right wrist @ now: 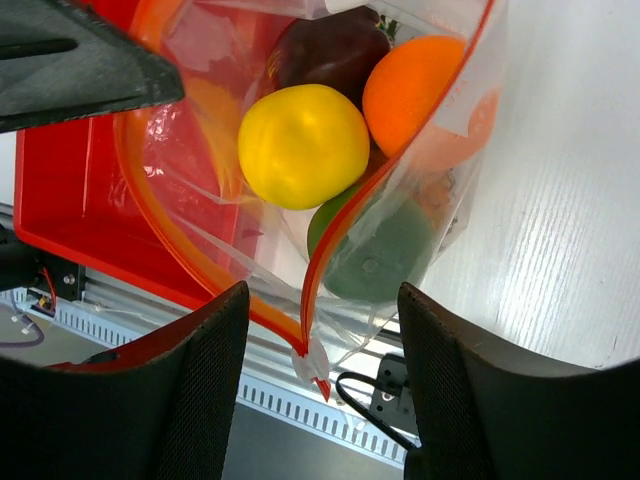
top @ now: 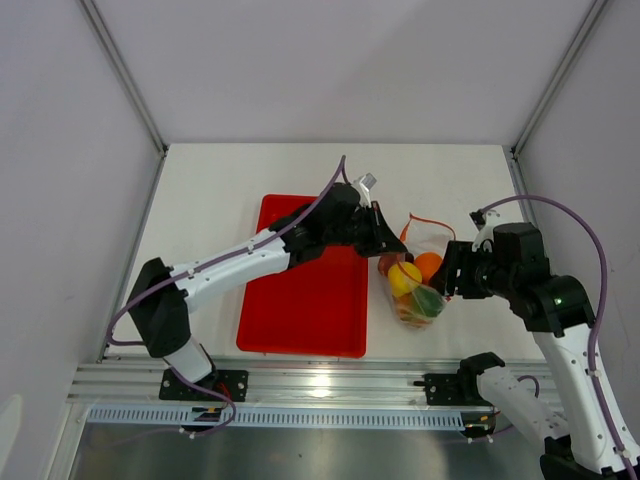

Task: Place the food in the zip-top bag and seal the zipper
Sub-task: Adjust the zipper food storage bag at the center of the board.

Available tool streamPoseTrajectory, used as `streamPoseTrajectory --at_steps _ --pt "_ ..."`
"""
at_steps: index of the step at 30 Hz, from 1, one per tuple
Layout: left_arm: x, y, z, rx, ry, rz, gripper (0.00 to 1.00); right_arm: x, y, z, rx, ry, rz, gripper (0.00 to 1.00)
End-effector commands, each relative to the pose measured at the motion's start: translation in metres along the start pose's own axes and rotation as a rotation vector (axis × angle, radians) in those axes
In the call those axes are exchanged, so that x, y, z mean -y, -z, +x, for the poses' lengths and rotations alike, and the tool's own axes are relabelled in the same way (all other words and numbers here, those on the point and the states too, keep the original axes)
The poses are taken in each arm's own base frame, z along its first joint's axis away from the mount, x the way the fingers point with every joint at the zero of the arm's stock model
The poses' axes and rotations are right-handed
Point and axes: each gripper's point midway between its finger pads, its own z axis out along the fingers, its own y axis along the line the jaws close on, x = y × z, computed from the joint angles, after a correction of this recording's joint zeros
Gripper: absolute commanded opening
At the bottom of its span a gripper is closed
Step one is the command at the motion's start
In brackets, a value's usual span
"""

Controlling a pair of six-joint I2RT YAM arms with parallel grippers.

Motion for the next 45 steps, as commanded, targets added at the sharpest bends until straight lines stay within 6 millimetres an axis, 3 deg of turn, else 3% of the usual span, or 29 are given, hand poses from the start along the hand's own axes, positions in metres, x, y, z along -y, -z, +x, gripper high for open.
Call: streamPoseTrajectory --at_steps 1,11,19,31,34,37,40,45 --pt "0.024 0.003 -0.013 0.008 -0.008 0.077 0.00 -0.010 0.012 -0.006 0.036 0.038 -0.046 0.63" --pt "0.028 0.001 -0.018 0.000 -0.003 0.090 0.01 -0.013 0.002 0.006 -0.029 0.043 -0.074 0.48" --pt "0.024 -0.003 -0.023 0.003 0.010 0.080 0.01 -0.024 0.013 0.000 0.005 0.065 -0.122 0.53" --pt "0.027 -0.006 -0.030 0.008 0.019 0.093 0.00 -0.027 0.005 0.012 -0.052 0.069 -0.149 0.54" --pt "0.030 -0.005 -0.029 0.001 0.020 0.103 0.01 -0.020 -0.002 0.010 -0.054 0.061 -0.101 0.49" --pt "0.031 -0.003 -0.028 -0.001 0.007 0.111 0.01 -0.015 -0.007 0.008 -0.055 0.056 -0.071 0.33" --pt "0.029 -0.001 -0.029 -0.001 -0.008 0.117 0.00 -0.010 -0.010 0.008 -0.058 0.052 -0.041 0.29" --pt "0.026 -0.001 -0.027 -0.018 -0.015 0.137 0.01 -0.007 -0.011 0.006 -0.047 0.058 -0.018 0.07"
